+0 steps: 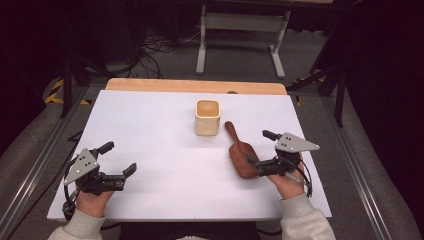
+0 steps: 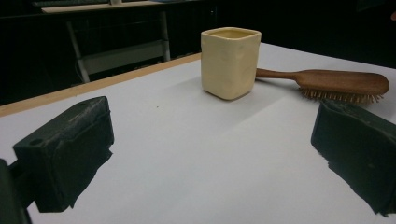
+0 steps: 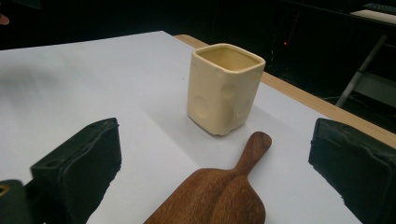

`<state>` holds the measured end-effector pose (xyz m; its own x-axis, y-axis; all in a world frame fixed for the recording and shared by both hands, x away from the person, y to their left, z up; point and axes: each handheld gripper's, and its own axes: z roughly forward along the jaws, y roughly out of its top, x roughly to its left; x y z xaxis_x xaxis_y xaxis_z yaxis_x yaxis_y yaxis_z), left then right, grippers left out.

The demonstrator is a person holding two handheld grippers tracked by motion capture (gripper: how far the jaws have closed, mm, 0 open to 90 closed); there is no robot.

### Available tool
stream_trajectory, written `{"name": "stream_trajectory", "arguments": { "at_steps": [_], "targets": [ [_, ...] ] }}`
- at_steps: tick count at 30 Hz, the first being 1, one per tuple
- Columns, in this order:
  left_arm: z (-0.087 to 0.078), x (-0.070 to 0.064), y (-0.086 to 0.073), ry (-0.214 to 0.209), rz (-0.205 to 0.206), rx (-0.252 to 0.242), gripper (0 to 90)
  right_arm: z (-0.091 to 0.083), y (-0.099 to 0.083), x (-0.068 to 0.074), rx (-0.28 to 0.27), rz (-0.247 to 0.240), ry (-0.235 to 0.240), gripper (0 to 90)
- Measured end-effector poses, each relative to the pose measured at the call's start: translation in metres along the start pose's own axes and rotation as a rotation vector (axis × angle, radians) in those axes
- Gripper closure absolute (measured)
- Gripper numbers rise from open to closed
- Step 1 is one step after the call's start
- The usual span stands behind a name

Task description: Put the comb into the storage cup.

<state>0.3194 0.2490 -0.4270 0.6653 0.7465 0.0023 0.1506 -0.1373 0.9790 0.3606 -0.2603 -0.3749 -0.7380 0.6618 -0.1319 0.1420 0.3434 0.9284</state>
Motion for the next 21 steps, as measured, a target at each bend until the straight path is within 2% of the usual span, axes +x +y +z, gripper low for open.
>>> {"name": "stream_trajectory", "arguments": {
  "at_steps": [21],
  "targets": [
    [0.001,-0.001,-0.001,0.000,0.008,0.014,0.1,0.032,0.033,-0.019,0.069,-0.035,0.051,6.3]
  ]
}}
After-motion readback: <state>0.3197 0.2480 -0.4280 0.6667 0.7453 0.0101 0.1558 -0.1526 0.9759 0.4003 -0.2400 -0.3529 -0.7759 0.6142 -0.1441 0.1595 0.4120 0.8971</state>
